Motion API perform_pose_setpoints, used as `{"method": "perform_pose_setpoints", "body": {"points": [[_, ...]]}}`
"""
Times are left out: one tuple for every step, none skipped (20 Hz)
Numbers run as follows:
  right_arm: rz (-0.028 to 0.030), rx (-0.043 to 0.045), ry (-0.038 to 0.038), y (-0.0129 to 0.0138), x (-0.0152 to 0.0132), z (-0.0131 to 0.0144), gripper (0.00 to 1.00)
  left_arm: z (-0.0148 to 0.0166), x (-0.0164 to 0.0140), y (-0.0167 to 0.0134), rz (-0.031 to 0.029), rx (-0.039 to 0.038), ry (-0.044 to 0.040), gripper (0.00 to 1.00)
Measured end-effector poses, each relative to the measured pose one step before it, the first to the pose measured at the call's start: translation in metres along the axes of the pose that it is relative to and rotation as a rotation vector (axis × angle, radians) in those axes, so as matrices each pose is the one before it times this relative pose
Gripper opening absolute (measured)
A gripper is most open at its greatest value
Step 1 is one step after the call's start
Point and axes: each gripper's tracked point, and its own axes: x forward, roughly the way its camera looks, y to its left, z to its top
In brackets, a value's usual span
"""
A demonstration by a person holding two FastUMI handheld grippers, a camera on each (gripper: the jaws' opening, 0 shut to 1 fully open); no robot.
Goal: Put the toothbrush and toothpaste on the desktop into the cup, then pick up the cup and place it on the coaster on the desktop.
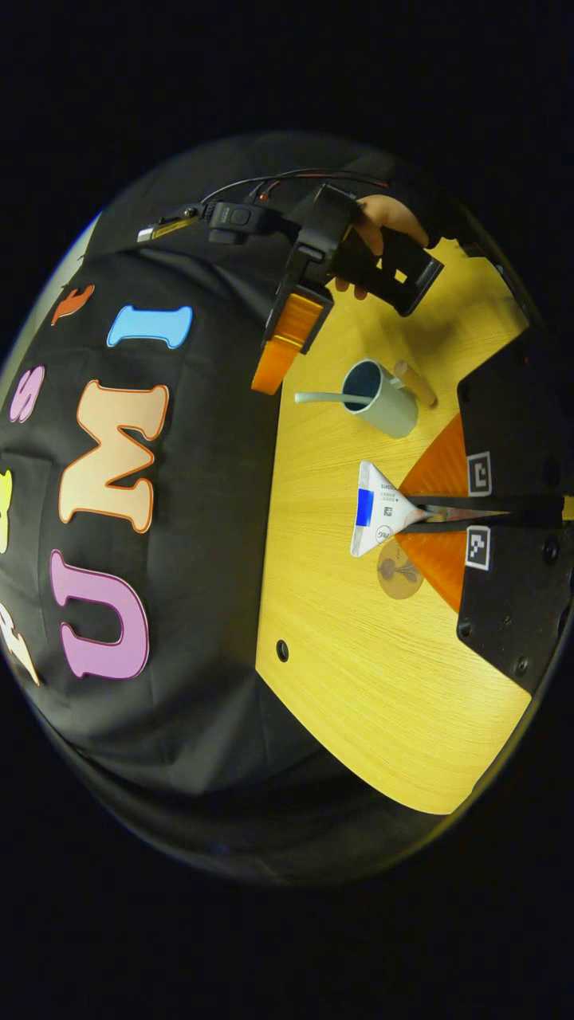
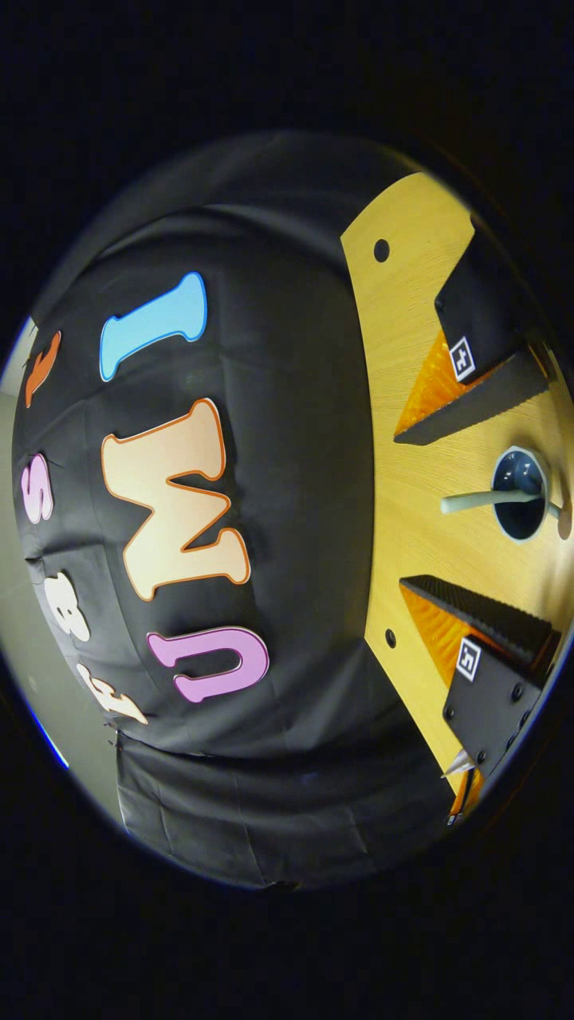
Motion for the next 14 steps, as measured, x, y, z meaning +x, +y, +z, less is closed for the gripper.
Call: {"method": "perform_pose_setpoints", "body": {"points": [[-0.00574, -0.00715, 0.00637, -0.00261, -0.00551, -0.0039, 0.99, 0.00184, 0.00092, -0.00271, -0.00861, 0.00071, -0.00097, 0.0], [-0.00354, -0.0015, 0.00645, -0.00221, -0.00584, -0.00261, 0.96, 0.0033, 0.00315, -0.00347, -0.01007, 0.0029, -0.00281, 0.0], [-0.0047, -0.00115, 0.00757, -0.0026, -0.00615, -0.00453, 0.99, 0.0035, 0.00231, -0.00448, -0.01194, 0.00548, -0.00416, 0.0], [-0.00588, -0.00086, 0.01038, -0.00355, -0.00639, -0.00398, 0.96, 0.00335, 0.00239, -0.00275, -0.01126, 0.00874, -0.00561, 0.0], [-0.0045, 0.00129, 0.0083, -0.00259, -0.0061, -0.00413, 0.96, 0.00418, 0.00332, -0.00413, -0.01074, 0.01037, -0.00627, 0.0], [-0.00794, 0.00021, 0.00742, -0.00469, -0.0068, -0.0047, 0.98, 0.00524, 0.00395, -0.00455, -0.01185, 0.00865, -0.00689, 0.0], [-0.00936, -0.00022, 0.0057, -0.00465, -0.00666, -0.00375, 0.98, 0.00564, 0.00399, -0.00447, -0.01347, 0.00689, -0.0078, 0.0], [-0.00832, 0.00033, 0.00643, -0.00428, -0.00543, -0.00402, 0.98, 0.00527, 0.00352, -0.00509, -0.01299, 0.00454, -0.00902, 0.0], [-0.00858, 0.00033, 0.00681, -0.00373, -0.00492, -0.00364, 0.99, 0.00574, 0.00397, -0.00449, -0.01221, 0.00344, -0.00791, 0.0], [-0.00767, 0.00097, 0.00942, -0.00386, -0.00514, -0.00422, 0.96, 0.00542, 0.00463, -0.00506, -0.01271, 0.00213, -0.01056, 0.0], [-0.00727, 0.00067, 0.0084, -0.00396, -0.00484, -0.00416, 0.98, 0.00535, 0.00454, -0.00507, -0.01244, 0.00161, -0.00874, 0.0], [-0.00826, 0.00223, 0.0077, -0.00412, -0.00472, -0.00396, 0.98, 0.004, 0.00442, -0.00533, -0.01472, 0.00158, -0.00678, 0.0], [-0.0044, 0.00463, 0.00671, -0.0029, -0.00466, -0.00275, 0.98, 0.00458, 0.00437, -0.00612, -0.01904, 0.00103, -0.00745, 0.0], [-0.00455, 0.00413, 0.00538, -0.00242, -0.0042, -0.00361, 0.99, 0.00536, 0.00578, -0.0058, -0.01669, -0.00065, -0.01334, 0.0]]}}
